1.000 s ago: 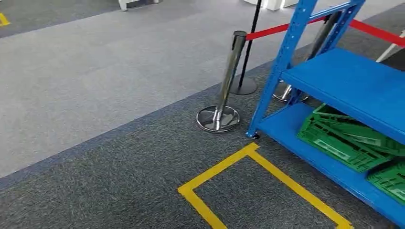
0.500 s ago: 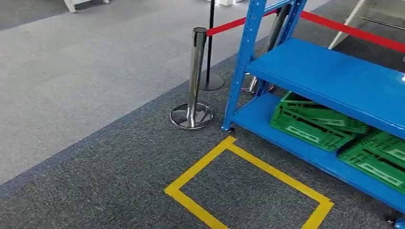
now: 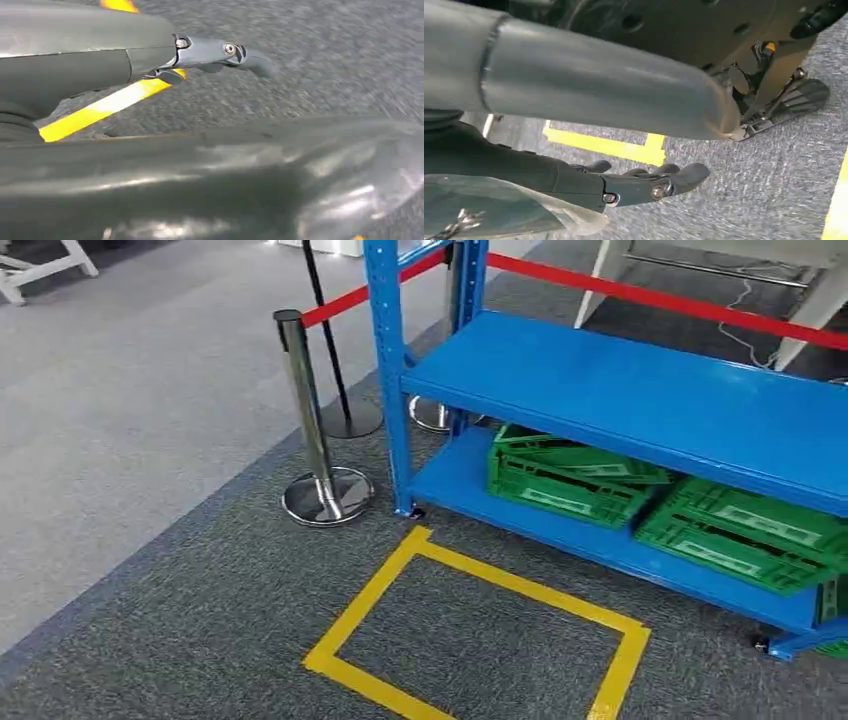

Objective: Take the parts from the cabinet and place them on the table.

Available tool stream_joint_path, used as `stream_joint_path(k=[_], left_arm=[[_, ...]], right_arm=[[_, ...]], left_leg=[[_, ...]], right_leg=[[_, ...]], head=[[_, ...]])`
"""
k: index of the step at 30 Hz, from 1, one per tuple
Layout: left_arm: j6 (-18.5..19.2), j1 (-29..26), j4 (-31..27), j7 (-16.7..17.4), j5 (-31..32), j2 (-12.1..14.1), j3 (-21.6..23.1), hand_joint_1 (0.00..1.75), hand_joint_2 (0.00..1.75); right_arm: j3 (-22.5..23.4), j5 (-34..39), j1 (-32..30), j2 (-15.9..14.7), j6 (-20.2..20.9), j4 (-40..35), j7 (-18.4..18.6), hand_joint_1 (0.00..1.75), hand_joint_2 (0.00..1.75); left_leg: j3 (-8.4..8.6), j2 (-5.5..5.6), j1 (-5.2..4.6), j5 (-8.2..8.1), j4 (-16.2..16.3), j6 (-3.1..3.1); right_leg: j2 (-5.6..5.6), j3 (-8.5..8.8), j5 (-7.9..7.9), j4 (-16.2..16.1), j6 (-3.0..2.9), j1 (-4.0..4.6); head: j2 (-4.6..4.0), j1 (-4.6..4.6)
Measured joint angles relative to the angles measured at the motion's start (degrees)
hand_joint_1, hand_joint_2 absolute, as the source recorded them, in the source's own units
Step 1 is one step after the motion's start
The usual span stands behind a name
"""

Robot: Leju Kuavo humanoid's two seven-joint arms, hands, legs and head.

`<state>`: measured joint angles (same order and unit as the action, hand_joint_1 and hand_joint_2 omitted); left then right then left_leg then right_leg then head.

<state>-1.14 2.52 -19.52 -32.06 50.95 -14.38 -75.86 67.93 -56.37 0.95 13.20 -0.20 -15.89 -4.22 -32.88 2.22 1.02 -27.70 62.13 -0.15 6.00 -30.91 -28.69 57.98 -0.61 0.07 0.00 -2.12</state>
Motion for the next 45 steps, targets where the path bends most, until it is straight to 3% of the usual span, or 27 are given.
stream_joint_path(k=[1,3,5,6,7,8,10,11,12,14,15,16,17,20,21,22,23,25,26,27,28,30,31,32,33,35,45], left_arm=[[-0.3,0.0,0.0,-0.1,0.0,0.1,0.1,0.0,0.0],[-1.6,0.5,0.1,0.0,-0.8,0.3,0.1,0.0,0.0],[-3.0,1.2,0.2,0.0,-1.3,0.3,0.1,0.0,0.0],[-3.5,1.6,0.3,0.1,-1.5,0.3,0.1,0.0,0.0],[-4.0,1.8,0.3,0.2,-1.6,0.5,0.1,0.0,0.0],[-4.4,1.7,0.5,0.7,-1.7,0.5,0.1,0.0,0.0],[-4.8,1.4,0.7,1.6,-1.5,0.5,0.1,0.0,0.0],[-5.0,1.3,0.7,2.2,-1.3,0.4,0.1,0.0,0.0],[-5.1,1.3,0.7,2.6,-1.2,0.4,0.1,0.0,0.0],[-5.2,1.3,0.7,3.0,-1.0,0.3,0.1,0.0,0.0],[-5.2,1.3,0.7,3.2,-1.0,0.1,0.1,0.0,0.0],[-5.2,1.2,0.7,3.3,-1.0,0.1,0.0,0.0,0.0],[-5.0,1.1,0.7,3.3,-1.0,0.0,0.1,0.0,0.0],[-4.4,1.3,0.7,3.3,-1.0,-0.1,0.1,0.0,0.0],[-4.3,1.3,0.7,3.3,-1.0,-0.2,0.1,0.0,0.0],[-4.1,1.4,0.7,3.1,-1.0,-0.2,0.1,0.0,0.0],[-4.0,1.3,0.7,3.0,-1.0,-0.2,0.1,0.0,0.0],[-4.0,1.2,0.7,2.8,-1.2,-0.2,0.1,0.0,0.0],[-4.0,1.1,0.7,2.7,-1.2,-0.2,0.1,0.0,0.0],[-4.0,1.1,0.7,2.6,-1.2,-0.2,0.1,0.0,0.0],[-3.9,1.1,0.7,2.4,-1.2,-0.2,0.1,0.0,0.0],[-3.8,1.2,0.7,2.1,-1.2,-0.2,0.1,0.0,0.0],[-3.8,1.2,0.7,2.0,-1.2,-0.2,0.1,0.0,0.0],[-3.7,1.4,0.8,2.0,-1.2,-0.2,0.1,0.0,0.0],[-3.6,1.6,0.8,1.9,-1.2,-0.3,0.1,0.0,0.0],[-3.6,1.5,0.8,1.8,-1.2,-0.3,0.1,0.0,0.0],[-3.6,1.7,0.9,1.8,-1.2,-0.5,0.1,0.0,0.0]], right_arm=[[0.0,-0.8,0.1,0.1,0.0,0.0,0.3,0.0,0.0],[-0.1,-3.2,0.1,0.1,-0.1,0.0,1.5,0.0,0.0],[-0.1,-4.7,-0.1,0.0,-0.4,0.0,2.4,0.0,0.0],[-0.1,-5.2,-0.1,-0.2,-0.6,0.1,2.4,0.0,0.0],[-0.1,-5.6,0.0,-0.2,-0.7,0.2,2.2,0.0,0.0],[-0.1,-5.8,0.2,-0.2,-1.1,0.2,1.8,0.0,0.0],[-0.1,-5.6,0.3,-0.2,-1.4,0.2,0.9,0.0,0.0],[-0.1,-5.5,0.3,-0.3,-1.6,0.2,0.2,0.0,0.0],[-0.1,-5.4,0.2,-0.3,-1.8,0.2,-0.5,0.0,0.0],[-0.1,-5.2,0.2,-0.4,-1.9,0.2,-1.5,0.0,0.0],[-0.1,-5.1,0.3,-0.5,-2.0,0.2,-1.9,0.0,0.0],[-0.1,-5.0,0.5,-0.5,-2.0,0.2,-2.2,0.0,0.0],[-0.1,-4.9,0.6,-0.5,-2.0,0.2,-2.5,0.0,0.0],[-0.1,-5.0,0.6,-0.6,-2.4,0.2,-2.6,0.0,0.0],[-0.1,-5.1,0.7,-0.5,-2.4,0.2,-2.3,0.0,0.0],[-0.1,-5.4,0.7,-0.5,-2.6,0.2,-2.2,0.0,0.0],[-0.1,-5.8,0.8,-0.5,-3.0,0.2,-2.1,0.0,0.0],[-0.1,-6.4,0.9,-0.5,-4.1,0.2,-1.3,0.0,0.0],[-0.1,-6.6,0.9,-0.5,-4.4,0.2,-1.0,0.0,0.0],[-0.1,-6.6,0.8,-0.5,-4.5,0.2,-0.8,0.0,0.0],[-0.1,-6.7,0.8,-0.5,-4.5,0.2,-0.8,0.0,0.0],[-0.1,-6.8,0.9,-0.5,-4.4,0.2,-0.8,0.0,0.0],[-0.1,-6.9,0.8,-0.5,-4.4,0.2,-0.7,0.0,0.0],[-0.1,-6.9,1.0,-0.5,-4.3,0.2,-0.5,0.0,0.0],[-0.1,-6.9,0.9,-0.5,-4.3,0.2,-0.5,0.0,0.0],[-0.1,-6.8,0.8,-0.7,-4.2,0.2,-0.5,0.0,0.0],[-0.1,-6.9,0.8,-0.7,-4.0,0.2,-0.5,0.0,0.0]], left_leg=[[0.67,3.04,0.15,-0.48,-1.9,0.27],[1.04,2.31,-0.03,-0.73,-3.3,0.19],[1.19,1.36,0.01,-0.54,-3.6,0.65],[1.45,0.3,0.5,-0.12,-4.3,1.16],[1.61,-0.28,0.36,-0.07,-4.7,1.44],[1.59,-1.28,0.22,-0.08,-4.7,1.75],[1.6,-3.24,0.03,-0.23,-4.7,1.83],[1.59,-4.17,0.0,-0.3,-4.6,1.8],[1.65,-5.02,0.01,-0.36,-4.6,1.78],[1.89,-6.41,0.08,-0.59,-4.6,1.51],[2.18,-7.04,0.11,-0.77,-4.6,1.26],[2.48,-7.55,-0.14,-0.97,-4.6,0.94],[2.49,-8.04,-0.53,-1.4,-4.2,0.48],[3.41,-9.78,-0.3,-1.44,-4.7,-0.39],[3.48,-9.41,-0.03,-1.91,-4.5,-0.99],[3.33,-6.08,0.11,-3.0,-3.3,-1.28],[1.94,-4.0,0.14,-5.29,0.1,-1.25],[-2.48,-2.8,0.08,-9.57,9.8,-1.27],[-4.25,-2.75,0.08,-10.39,13.2,-1.25],[-4.77,-2.75,0.08,-9.6,13.6,-1.16],[-4.24,-2.75,0.08,-7.54,11.7,-1.02],[-0.69,-2.63,0.08,-1.46,2.3,-0.57],[0.87,-2.11,0.08,0.12,-2.2,-0.26],[1.51,-1.95,-0.1,-0.73,-3.5,-0.25],[1.26,-2.01,-0.11,-0.71,-3.4,-0.13],[1.23,-1.96,-0.12,-0.49,-3.8,-0.43],[1.26,-1.97,-0.43,-0.63,-3.7,0.21]], right_leg=[[0.59,-0.21,-0.14,0.2,0.26,0.19],[1.94,-1.08,0.14,0.2,1.08,-0.29],[3.07,-1.88,0.3,-0.3,2.01,-0.38],[2.25,-1.75,0.01,0.3,2.16,-0.37],[-1.72,-2.58,-1.41,2.0,2.43,-0.05],[-3.97,-4.62,-3.8,5.7,2.73,-0.15],[-5.35,-8.8,-7.62,14.0,3.24,-0.38],[-5.53,-10.23,-8.23,16.7,3.47,-0.45],[-5.65,-10.07,-7.24,16.4,3.62,-0.54],[-6.67,-6.08,-2.73,8.9,3.77,-0.73],[-8.17,-3.0,-0.45,3.4,3.71,-0.75],[-11.23,-1.17,-0.21,0.1,3.53,-0.63],[-11.61,-0.67,-0.15,-0.4,2.71,-0.44],[-9.25,-1.5,-0.2,-0.3,1.54,-0.09],[-8.43,-0.29,0.17,-0.7,1.01,-0.54],[-8.06,-0.38,0.3,-0.8,0.76,-0.62],[-7.73,-0.38,0.47,-0.8,0.31,-0.63],[-6.4,-0.36,0.35,-0.8,-0.05,-0.49],[-5.8,-0.28,0.32,-0.7,-0.09,-0.37],[-5.26,-0.15,0.27,-0.7,-0.15,-0.27],[-4.86,0.02,0.18,-0.7,-0.15,-0.24],[-4.13,0.45,-0.06,-0.6,0.07,-0.22],[-3.99,0.16,-0.26,-0.5,0.33,-0.23],[-3.7,0.2,-0.61,0.0,0.81,0.22],[-3.66,-0.08,-0.51,-0.1,1.1,0.11],[-3.77,-0.2,-0.62,0.0,0.34,0.11],[-3.76,0.22,-0.27,-0.8,1.57,-0.17]], head=[[0.0,0.0],[0.0,-0.02],[0.0,-0.02],[0.0,0.09],[0.0,-0.44],[0.0,-1.03],[0.0,-0.98],[0.0,-1.09],[0.0,-1.09],[0.0,-1.09],[0.0,-1.14],[0.0,-1.22],[0.02,-1.22],[0.0,-0.79],[0.0,-0.74],[0.0,-0.41],[0.0,-0.17],[0.0,0.13],[0.0,0.13],[0.0,0.11],[0.0,0.13],[0.0,0.15],[0.0,0.15],[0.0,0.31],[0.02,0.26],[0.0,0.09],[0.0,0.11]])
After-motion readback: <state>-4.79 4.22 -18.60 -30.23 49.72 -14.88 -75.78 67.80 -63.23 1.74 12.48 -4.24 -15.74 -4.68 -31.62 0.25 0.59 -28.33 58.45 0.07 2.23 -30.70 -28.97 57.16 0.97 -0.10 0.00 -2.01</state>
